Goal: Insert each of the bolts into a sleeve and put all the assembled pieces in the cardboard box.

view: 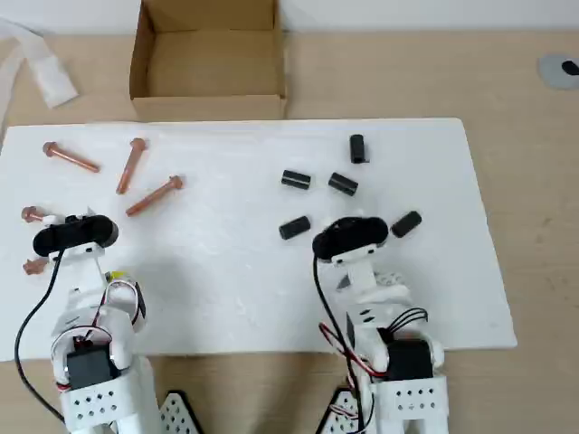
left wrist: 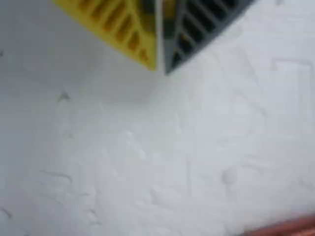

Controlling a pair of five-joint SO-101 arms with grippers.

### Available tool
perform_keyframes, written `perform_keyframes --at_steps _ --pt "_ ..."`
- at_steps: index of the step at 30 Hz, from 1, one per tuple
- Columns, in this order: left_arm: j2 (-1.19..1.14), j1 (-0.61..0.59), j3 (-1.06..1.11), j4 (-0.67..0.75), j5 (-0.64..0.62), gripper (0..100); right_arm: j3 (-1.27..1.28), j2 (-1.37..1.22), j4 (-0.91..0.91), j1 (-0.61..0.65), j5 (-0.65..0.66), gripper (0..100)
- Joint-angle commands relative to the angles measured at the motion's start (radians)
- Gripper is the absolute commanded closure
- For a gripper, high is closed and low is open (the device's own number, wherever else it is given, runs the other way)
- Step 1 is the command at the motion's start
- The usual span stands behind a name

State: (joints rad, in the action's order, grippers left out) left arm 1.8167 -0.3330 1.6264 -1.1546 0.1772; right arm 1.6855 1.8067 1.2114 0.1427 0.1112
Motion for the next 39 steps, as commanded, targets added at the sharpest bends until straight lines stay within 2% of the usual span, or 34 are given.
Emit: perform_keyframes --at_steps 1,5,9,15,17,22,25,29,34,39 --pt "-0.001 -0.011 -0.106 0.005 0.003 100 -0.073 0.101 0.025 -0.059 0.005 98.9" --pt "-0.102 -0.025 -0.204 -0.003 0.006 100 -0.131 0.099 0.089 -0.074 0.061 98.9" --pt "-0.329 -0.084 -0.313 0.101 0.005 100 -0.140 0.085 0.092 -0.105 0.138 98.9" --pt "-0.742 -0.103 -0.687 0.109 -0.002 100 -0.292 -0.101 0.071 -0.114 0.166 98.9" --pt "-0.871 -0.103 -0.830 0.095 -0.011 100 -0.387 -0.219 0.046 -0.114 0.167 98.9" --pt "-1.161 -0.104 -1.132 0.091 -0.130 100 -0.704 -0.665 0.026 -0.114 0.169 98.9" --pt "-1.305 -0.106 -1.252 0.091 -0.241 99 -0.934 -0.957 0.044 -0.114 0.173 98.9" --pt "-1.468 -0.106 -1.378 0.086 -0.327 99 -1.268 -1.290 0.123 -0.107 0.207 98.9" --pt "-1.681 -0.106 -1.602 -0.028 -0.413 99 -1.647 -1.592 0.307 -0.074 0.233 97.4" --pt "-1.910 -0.104 -1.919 -0.203 -0.525 96 -1.959 -1.779 0.425 -0.053 0.232 93.2"
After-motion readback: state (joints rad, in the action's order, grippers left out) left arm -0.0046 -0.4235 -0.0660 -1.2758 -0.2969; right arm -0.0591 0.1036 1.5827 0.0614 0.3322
